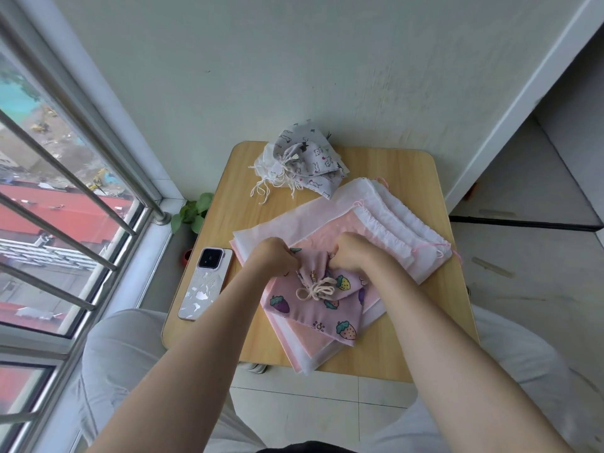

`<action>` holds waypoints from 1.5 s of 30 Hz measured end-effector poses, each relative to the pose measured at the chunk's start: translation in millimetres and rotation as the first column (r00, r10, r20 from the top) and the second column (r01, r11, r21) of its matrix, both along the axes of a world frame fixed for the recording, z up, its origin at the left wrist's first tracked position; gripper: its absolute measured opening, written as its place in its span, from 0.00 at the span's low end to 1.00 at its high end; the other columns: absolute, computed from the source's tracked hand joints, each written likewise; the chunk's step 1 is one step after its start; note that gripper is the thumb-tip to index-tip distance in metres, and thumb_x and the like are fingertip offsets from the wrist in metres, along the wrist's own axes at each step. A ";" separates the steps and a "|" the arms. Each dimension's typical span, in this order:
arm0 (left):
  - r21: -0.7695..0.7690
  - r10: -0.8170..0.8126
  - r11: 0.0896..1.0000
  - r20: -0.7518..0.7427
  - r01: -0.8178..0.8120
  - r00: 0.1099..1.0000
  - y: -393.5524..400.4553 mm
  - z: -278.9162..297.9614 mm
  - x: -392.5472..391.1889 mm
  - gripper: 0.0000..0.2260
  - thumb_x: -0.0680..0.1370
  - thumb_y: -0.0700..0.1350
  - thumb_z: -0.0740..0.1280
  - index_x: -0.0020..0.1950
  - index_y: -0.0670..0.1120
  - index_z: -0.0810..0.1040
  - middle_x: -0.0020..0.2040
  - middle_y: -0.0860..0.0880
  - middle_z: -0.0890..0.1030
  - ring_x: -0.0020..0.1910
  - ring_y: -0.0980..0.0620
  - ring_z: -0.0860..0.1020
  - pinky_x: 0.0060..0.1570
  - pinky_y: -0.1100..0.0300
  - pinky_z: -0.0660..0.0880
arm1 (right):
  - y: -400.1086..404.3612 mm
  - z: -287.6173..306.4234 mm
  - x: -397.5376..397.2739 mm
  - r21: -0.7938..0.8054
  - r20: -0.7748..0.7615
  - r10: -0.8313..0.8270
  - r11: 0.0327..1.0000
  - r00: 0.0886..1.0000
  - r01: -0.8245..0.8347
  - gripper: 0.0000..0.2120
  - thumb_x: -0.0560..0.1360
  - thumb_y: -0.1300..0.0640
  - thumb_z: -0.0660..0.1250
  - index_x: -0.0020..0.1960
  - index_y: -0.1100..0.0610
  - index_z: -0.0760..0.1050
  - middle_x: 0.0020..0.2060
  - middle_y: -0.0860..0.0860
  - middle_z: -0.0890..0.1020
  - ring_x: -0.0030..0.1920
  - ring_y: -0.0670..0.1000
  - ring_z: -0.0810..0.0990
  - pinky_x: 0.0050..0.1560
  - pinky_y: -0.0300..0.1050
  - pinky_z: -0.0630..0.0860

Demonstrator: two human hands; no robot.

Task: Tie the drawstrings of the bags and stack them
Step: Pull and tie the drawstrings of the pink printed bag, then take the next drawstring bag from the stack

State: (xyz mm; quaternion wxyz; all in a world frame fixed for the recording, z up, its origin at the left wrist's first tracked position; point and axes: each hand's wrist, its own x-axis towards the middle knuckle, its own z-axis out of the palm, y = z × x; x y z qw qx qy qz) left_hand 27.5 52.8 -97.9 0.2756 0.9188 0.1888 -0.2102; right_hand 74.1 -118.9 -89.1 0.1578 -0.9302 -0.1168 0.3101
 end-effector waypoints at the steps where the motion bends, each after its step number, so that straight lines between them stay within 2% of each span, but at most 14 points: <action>1: -0.048 0.039 0.998 0.008 -0.039 0.999 1.8 1.1 4.8 0.07 0.73 0.44 0.69 0.45 0.40 0.81 0.38 0.47 0.79 0.34 0.50 0.75 0.33 0.62 0.71 | 0.6 7.1 3.9 0.063 -0.006 -0.021 0.998 1.000 0.021 0.16 0.72 0.63 0.64 0.30 0.54 0.61 0.28 0.50 0.64 0.32 0.52 0.64 0.28 0.42 0.59; 4: -0.237 0.219 0.953 0.106 -0.189 0.970 7.7 14.6 23.7 0.05 0.73 0.43 0.67 0.38 0.44 0.76 0.33 0.48 0.76 0.31 0.50 0.72 0.30 0.62 0.67 | 5.2 31.0 23.1 0.289 0.040 -0.108 0.953 0.993 0.092 0.05 0.73 0.63 0.60 0.39 0.59 0.71 0.35 0.52 0.73 0.35 0.51 0.70 0.33 0.44 0.66; 7: -0.405 0.385 0.878 0.283 -0.254 0.879 14.6 44.2 52.9 0.07 0.71 0.44 0.68 0.34 0.45 0.72 0.30 0.49 0.71 0.31 0.49 0.68 0.31 0.61 0.64 | 18.5 59.3 56.4 0.366 0.185 -0.146 0.928 0.972 0.070 0.10 0.73 0.64 0.60 0.52 0.67 0.76 0.39 0.58 0.76 0.38 0.53 0.72 0.36 0.45 0.65; 12: -0.548 0.516 0.804 0.451 -0.230 0.728 26.2 96.7 110.7 0.05 0.68 0.43 0.68 0.35 0.42 0.75 0.29 0.45 0.73 0.24 0.51 0.69 0.26 0.63 0.64 | 46.6 103.9 127.4 0.357 0.494 -0.228 0.933 0.839 0.044 0.10 0.70 0.63 0.64 0.46 0.61 0.82 0.45 0.58 0.84 0.48 0.61 0.81 0.43 0.46 0.77; 14: -0.518 0.519 0.817 0.466 -0.255 0.716 34.5 101.1 138.3 0.06 0.70 0.44 0.68 0.36 0.42 0.78 0.28 0.48 0.79 0.22 0.52 0.75 0.24 0.65 0.66 | 60.2 106.1 153.3 0.416 0.563 -0.306 0.908 0.768 0.056 0.13 0.74 0.62 0.61 0.54 0.57 0.81 0.48 0.55 0.83 0.49 0.59 0.80 0.42 0.41 0.70; 17: -0.490 0.539 0.810 0.403 -0.324 0.740 44.0 81.2 172.0 0.05 0.71 0.42 0.65 0.37 0.44 0.77 0.32 0.48 0.84 0.29 0.50 0.83 0.28 0.58 0.77 | 76.2 88.0 171.2 0.457 0.483 -0.291 0.888 0.826 0.045 0.22 0.78 0.60 0.58 0.71 0.53 0.63 0.48 0.53 0.77 0.46 0.56 0.76 0.45 0.46 0.71; 21: -0.366 0.521 0.844 0.381 -0.393 0.764 49.1 46.0 190.0 0.08 0.71 0.45 0.65 0.33 0.45 0.74 0.31 0.42 0.80 0.28 0.43 0.80 0.29 0.54 0.76 | 79.4 46.4 179.3 0.247 0.601 -0.184 0.968 0.777 0.039 0.11 0.75 0.60 0.61 0.57 0.59 0.72 0.53 0.57 0.77 0.53 0.60 0.77 0.47 0.50 0.73; 24: -0.385 0.547 0.823 0.342 -0.417 0.764 47.9 22.4 194.7 0.08 0.72 0.49 0.65 0.40 0.46 0.79 0.38 0.46 0.83 0.37 0.45 0.82 0.39 0.51 0.81 | 78.0 17.0 177.8 0.162 0.593 -0.097 0.987 0.800 0.000 0.09 0.77 0.54 0.60 0.47 0.58 0.76 0.47 0.56 0.79 0.51 0.59 0.78 0.42 0.46 0.68; 28: -0.472 0.550 0.790 0.261 -0.393 0.793 41.5 12.5 186.1 0.11 0.74 0.44 0.64 0.55 0.48 0.79 0.49 0.46 0.83 0.45 0.47 0.82 0.46 0.51 0.80 | 72.9 -2.9 167.8 0.209 0.428 -0.055 0.977 0.902 -0.040 0.13 0.79 0.52 0.58 0.58 0.58 0.73 0.54 0.56 0.79 0.55 0.60 0.76 0.47 0.50 0.71; 31: -0.535 0.592 0.769 0.392 -0.348 0.704 31.8 27.9 165.4 0.14 0.75 0.43 0.62 0.60 0.48 0.75 0.52 0.50 0.79 0.46 0.50 0.78 0.44 0.55 0.76 | 59.4 5.2 148.4 0.401 0.467 -0.233 0.916 0.853 0.031 0.14 0.76 0.58 0.61 0.62 0.58 0.74 0.54 0.55 0.80 0.54 0.58 0.77 0.51 0.54 0.75; 34: -0.378 0.491 0.868 0.555 -0.323 0.672 8.8 38.5 129.3 0.05 0.75 0.44 0.61 0.46 0.47 0.76 0.41 0.52 0.77 0.38 0.53 0.73 0.36 0.59 0.67 | 29.7 10.2 119.3 0.491 0.496 -0.473 0.844 0.728 0.214 0.07 0.75 0.63 0.59 0.49 0.60 0.75 0.46 0.54 0.79 0.48 0.57 0.76 0.47 0.53 0.74; 37: -0.129 0.171 0.983 0.372 -0.131 0.912 -17.1 27.2 104.5 0.08 0.74 0.45 0.60 0.41 0.42 0.76 0.39 0.45 0.79 0.37 0.47 0.75 0.37 0.57 0.71 | 1.0 4.9 95.5 0.232 0.299 -0.438 0.895 0.848 0.381 0.09 0.78 0.62 0.58 0.40 0.57 0.71 0.35 0.52 0.75 0.43 0.55 0.75 0.42 0.46 0.70; 40: 0.052 -0.077 0.996 0.147 0.070 0.986 -39.1 9.1 82.6 0.11 0.77 0.44 0.62 0.56 0.44 0.79 0.54 0.45 0.79 0.51 0.43 0.78 0.50 0.55 0.76 | -23.6 -7.8 71.0 -0.006 0.229 -0.424 0.899 0.876 0.437 0.11 0.79 0.59 0.58 0.57 0.59 0.76 0.50 0.55 0.81 0.52 0.55 0.80 0.47 0.45 0.74; 45: 0.129 -0.138 0.983 0.063 0.129 0.988 -49.7 -9.1 65.1 0.18 0.77 0.43 0.61 0.67 0.48 0.73 0.63 0.46 0.77 0.60 0.44 0.76 0.54 0.55 0.73 | -45.1 -22.4 45.0 0.015 0.393 -0.380 0.913 0.837 0.407 0.16 0.76 0.60 0.62 0.63 0.62 0.69 0.62 0.60 0.73 0.64 0.60 0.70 0.60 0.53 0.71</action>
